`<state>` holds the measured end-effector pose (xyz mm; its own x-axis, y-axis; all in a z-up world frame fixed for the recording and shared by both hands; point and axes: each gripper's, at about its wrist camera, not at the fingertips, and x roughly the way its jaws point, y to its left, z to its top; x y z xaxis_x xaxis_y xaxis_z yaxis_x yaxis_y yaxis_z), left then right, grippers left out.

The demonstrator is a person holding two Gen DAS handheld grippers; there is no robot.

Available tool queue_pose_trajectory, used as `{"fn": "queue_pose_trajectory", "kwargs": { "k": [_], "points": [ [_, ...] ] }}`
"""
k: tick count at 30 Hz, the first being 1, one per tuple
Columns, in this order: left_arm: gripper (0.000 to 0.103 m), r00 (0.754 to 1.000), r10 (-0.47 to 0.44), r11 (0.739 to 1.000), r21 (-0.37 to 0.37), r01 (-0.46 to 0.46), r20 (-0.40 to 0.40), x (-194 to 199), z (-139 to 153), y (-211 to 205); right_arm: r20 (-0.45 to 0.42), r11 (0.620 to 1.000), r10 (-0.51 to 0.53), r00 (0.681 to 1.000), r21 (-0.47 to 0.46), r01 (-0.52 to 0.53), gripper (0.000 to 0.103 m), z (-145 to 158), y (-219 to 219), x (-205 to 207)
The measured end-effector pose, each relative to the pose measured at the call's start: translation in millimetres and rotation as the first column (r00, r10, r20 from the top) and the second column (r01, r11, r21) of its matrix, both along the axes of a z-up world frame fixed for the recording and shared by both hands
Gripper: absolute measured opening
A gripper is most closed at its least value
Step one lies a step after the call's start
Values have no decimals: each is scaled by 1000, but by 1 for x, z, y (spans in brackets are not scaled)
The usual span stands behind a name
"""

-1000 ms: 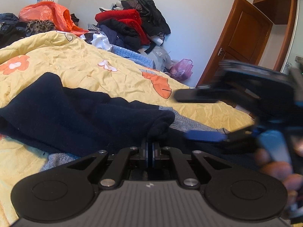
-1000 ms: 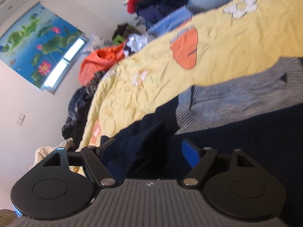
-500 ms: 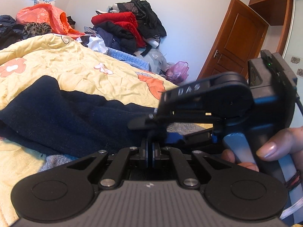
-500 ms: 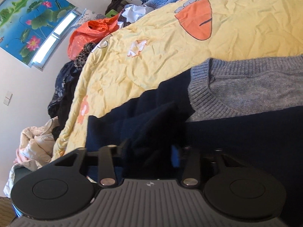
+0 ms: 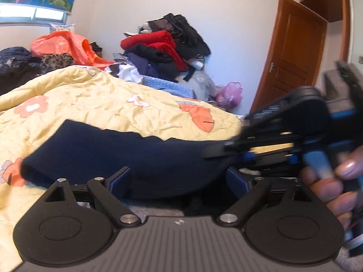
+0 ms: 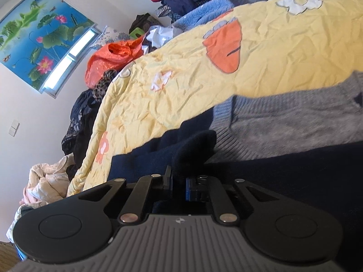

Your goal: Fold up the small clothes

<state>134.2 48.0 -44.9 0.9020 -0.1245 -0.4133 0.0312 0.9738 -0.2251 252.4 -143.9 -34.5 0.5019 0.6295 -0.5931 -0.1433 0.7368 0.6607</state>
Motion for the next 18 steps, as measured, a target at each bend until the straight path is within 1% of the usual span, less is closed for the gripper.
{"fn": "queue_pose_trajectory", "kwargs": {
  "k": [4,9,13,18],
  "points": [
    [91,1000,18,999,-31,-19,-20,3,-1,5,18,999,-37,999,-2,37,18,10,-34,-1],
    [91,1000,10,1000,-26,-11,-29,4,-2,5,35,994,-107,994,-3,107,18,20,-92,-11],
    [91,999,7,1000,-26,-8,-38,5,-3,6,26,984,-176,984,-11,177,18,17,-138,-26],
    [91,999,12,1000,-20,-13,-42,6,-3,5,12,971,-240,971,-16,240,18,6,-176,-45]
  ]
}}
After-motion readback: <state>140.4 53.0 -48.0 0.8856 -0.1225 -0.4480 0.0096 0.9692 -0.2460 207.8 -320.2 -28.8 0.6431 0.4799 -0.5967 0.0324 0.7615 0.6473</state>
